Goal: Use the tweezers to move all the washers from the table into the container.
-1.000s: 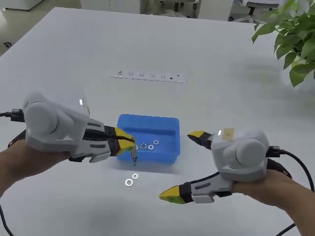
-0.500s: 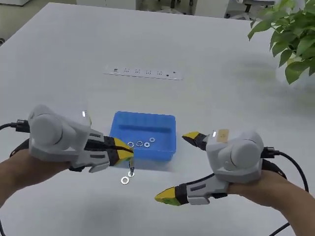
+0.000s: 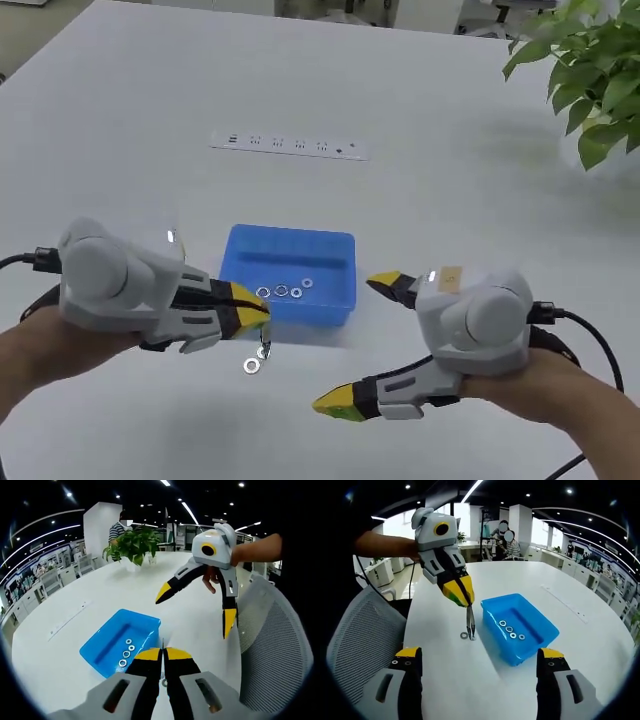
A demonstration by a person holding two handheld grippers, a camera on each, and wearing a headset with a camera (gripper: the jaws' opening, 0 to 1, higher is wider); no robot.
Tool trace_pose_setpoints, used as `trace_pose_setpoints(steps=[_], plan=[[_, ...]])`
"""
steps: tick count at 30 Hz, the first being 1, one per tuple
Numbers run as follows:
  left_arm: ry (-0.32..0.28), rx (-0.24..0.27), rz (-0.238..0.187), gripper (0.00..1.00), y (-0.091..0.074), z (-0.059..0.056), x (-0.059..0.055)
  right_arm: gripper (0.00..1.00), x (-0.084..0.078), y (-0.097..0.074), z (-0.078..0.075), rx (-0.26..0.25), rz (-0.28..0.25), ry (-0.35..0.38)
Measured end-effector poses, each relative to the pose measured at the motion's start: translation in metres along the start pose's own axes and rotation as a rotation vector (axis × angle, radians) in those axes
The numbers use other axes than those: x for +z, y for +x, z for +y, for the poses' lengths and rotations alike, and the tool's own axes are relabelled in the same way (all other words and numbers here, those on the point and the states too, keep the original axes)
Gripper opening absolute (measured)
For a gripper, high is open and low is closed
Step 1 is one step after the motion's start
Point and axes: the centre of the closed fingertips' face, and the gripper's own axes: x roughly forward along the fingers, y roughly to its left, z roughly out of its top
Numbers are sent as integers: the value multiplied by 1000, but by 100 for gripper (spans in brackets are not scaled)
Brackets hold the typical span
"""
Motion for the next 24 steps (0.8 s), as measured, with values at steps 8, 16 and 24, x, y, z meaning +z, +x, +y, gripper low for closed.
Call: trace_pose_setpoints(steps=[8,16,24], plan=[[-6,0,-6,5,1,0,-2,93,0,3,3,13,7,-7],[13,-11,8,5,-1,-1,-4,80,7,15,11,74,0,-77],[27,-25,16,5,-1,-4,-4,59,15,31,16,170,7,-184]])
